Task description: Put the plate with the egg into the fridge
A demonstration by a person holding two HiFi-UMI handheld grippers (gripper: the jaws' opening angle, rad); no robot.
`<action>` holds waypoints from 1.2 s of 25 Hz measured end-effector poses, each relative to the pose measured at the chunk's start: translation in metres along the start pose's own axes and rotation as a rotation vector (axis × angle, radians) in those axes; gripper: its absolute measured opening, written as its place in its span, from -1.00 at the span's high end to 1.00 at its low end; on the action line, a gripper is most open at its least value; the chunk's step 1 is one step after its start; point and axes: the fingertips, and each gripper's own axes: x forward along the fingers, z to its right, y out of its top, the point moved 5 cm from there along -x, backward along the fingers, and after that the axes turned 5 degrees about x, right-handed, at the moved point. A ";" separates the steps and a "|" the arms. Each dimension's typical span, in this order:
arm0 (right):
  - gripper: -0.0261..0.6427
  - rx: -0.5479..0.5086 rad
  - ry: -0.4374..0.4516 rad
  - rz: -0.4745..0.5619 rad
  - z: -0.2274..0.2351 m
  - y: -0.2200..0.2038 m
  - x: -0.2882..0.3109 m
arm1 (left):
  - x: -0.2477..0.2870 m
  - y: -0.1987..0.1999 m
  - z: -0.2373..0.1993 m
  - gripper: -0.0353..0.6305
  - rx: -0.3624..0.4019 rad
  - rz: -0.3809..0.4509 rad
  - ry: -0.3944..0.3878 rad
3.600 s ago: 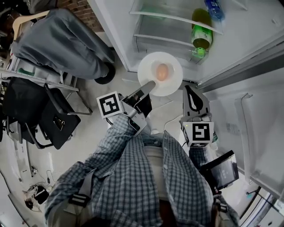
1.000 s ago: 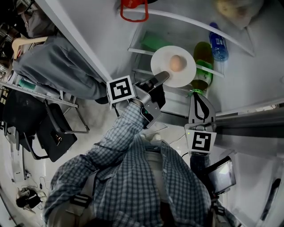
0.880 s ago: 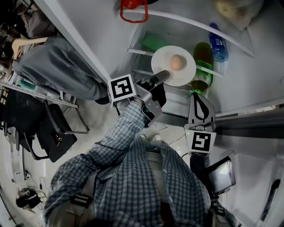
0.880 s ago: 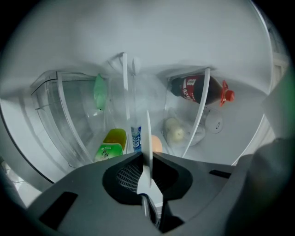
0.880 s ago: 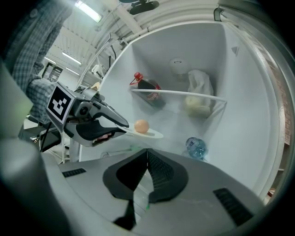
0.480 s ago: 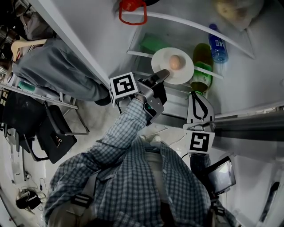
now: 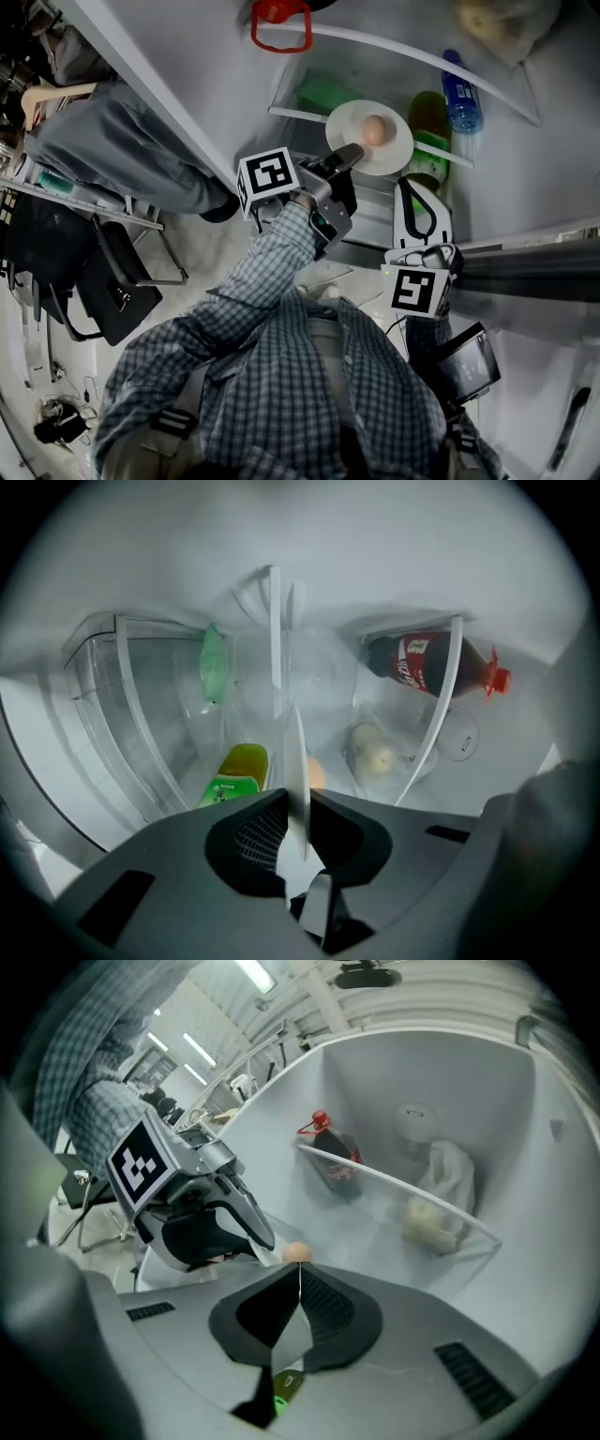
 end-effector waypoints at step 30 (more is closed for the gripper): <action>0.65 -0.690 0.063 -0.097 -0.045 -0.006 0.054 | 0.007 0.008 -0.003 0.78 -0.029 -0.016 -0.010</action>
